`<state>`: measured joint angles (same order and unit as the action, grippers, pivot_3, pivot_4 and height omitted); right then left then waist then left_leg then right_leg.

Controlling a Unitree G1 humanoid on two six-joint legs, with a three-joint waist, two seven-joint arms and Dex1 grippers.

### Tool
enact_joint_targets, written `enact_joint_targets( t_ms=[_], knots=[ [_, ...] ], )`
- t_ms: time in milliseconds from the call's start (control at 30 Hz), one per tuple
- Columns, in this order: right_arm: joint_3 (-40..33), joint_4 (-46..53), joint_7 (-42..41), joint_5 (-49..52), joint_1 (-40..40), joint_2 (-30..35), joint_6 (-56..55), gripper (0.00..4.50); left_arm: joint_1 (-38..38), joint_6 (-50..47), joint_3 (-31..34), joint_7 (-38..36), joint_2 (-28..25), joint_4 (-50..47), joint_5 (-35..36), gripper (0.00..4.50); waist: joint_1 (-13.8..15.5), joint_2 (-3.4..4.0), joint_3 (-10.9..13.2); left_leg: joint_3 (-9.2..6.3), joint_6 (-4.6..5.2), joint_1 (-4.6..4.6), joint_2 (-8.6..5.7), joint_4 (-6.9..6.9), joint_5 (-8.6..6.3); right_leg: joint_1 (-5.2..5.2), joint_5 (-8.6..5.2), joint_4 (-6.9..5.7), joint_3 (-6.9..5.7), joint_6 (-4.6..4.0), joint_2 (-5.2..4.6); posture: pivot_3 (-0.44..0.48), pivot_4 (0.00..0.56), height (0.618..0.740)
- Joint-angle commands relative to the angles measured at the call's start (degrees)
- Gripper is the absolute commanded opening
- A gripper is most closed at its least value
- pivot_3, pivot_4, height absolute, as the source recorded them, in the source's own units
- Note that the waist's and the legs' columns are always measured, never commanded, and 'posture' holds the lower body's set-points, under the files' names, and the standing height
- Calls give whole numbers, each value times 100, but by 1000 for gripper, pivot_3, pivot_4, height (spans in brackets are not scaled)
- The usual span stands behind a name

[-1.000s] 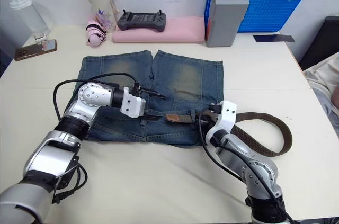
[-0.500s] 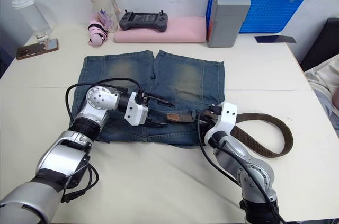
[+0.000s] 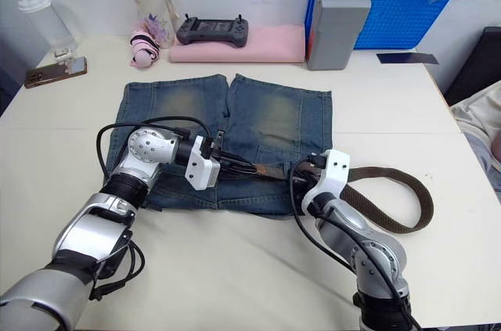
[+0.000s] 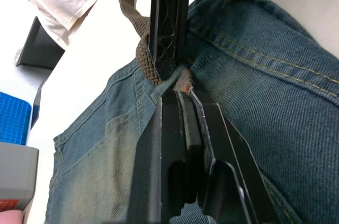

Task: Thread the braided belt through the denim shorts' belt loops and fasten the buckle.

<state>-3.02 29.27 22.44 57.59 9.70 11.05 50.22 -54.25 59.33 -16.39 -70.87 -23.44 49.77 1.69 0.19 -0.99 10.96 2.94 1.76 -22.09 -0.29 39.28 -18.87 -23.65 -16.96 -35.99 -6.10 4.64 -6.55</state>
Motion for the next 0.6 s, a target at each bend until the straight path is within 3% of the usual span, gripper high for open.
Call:
enact_joint_targets(
  t_ms=[33, 133, 233, 333, 400, 533, 600],
  knots=[
    [-547, 518, -14, 314, -89, 299, 107, 2982, 83, -80, 5, 96, -92, -318, 15, 0, 19, 0, 0, 0, 1, -2, -1, 0, 0, -1, 0, 0, 0, 0, -1, 0, 150, 712],
    [-845, 977, -362, 781, -169, 816, 220, 4471, 148, -237, 10, 97, -128, -508, 63, 0, 69, 0, 0, -1, 8, -8, -4, 2, -3, -2, 2, 5, -1, 3, -2, 0, 150, 712],
    [-1045, 1374, -959, 1120, -334, 1594, 319, 4471, 211, -421, 49, 103, -175, -659, 130, 0, 79, 0, 0, 1, 14, -9, -3, 3, -6, -3, 3, 9, -1, 5, -1, 0, 150, 712],
    [-795, 2268, -2205, 614, -561, 2788, 239, 4471, 336, -597, 95, 89, -306, -941, 226, 0, 67, 4, 2, 2, 15, -8, -2, 3, -7, -2, 3, 9, -1, 5, 1, 0, 150, 712],
    [-445, 2632, -2777, -109, -677, 3308, -88, 4471, 460, -737, 125, 71, -411, -1193, 310, 0, 46, 0, 1, 3, 16, -7, 0, 3, -8, -4, 3, 9, 3, 5, 2, 0, 150, 712],
    [1519, 2584, -3627, -3122, -782, 4593, -1457, 4471, 801, -1113, 184, 12, -707, -1690, 469, 0, 36, -6, -3, 8, 15, -2, -4, 6, -7, -2, 4, 5, 3, 7, 1, 0, 150, 712],
    [2313, 2189, -3693, -4411, -744, 4723, -2175, 4471, 947, -1375, 229, 26, -835, -1953, 546, 0, 31, -7, -3, 6, 16, -4, -3, 9, -8, -3, 4, 8, 7, 8, 3, 0, 150, 712]
  ],
)
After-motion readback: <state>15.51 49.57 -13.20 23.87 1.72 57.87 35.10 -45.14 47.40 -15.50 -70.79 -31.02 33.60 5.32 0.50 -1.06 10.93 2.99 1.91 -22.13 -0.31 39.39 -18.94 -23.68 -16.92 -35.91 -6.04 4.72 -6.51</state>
